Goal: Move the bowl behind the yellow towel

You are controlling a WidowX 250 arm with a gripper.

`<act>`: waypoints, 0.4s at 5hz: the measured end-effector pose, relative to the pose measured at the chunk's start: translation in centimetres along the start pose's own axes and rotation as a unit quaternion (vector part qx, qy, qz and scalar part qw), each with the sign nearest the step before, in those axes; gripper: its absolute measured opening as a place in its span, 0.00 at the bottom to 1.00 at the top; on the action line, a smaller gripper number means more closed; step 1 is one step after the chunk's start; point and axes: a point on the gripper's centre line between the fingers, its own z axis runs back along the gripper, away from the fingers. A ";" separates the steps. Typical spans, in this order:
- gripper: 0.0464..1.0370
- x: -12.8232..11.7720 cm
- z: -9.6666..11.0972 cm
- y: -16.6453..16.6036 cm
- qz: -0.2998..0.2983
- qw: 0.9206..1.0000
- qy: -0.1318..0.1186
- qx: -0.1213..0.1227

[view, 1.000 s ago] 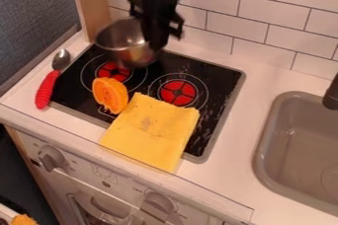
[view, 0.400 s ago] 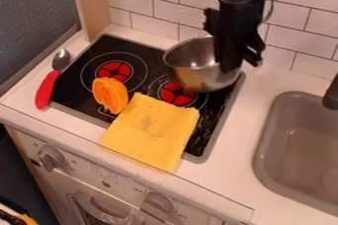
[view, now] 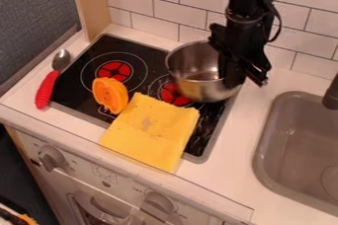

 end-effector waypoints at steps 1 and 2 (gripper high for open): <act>0.24 -0.4 0.0 -0.3 0.005 1.000 0.012 -0.009; 0.52 -0.2 2.5 0.3 0.021 1.000 -0.014 -0.007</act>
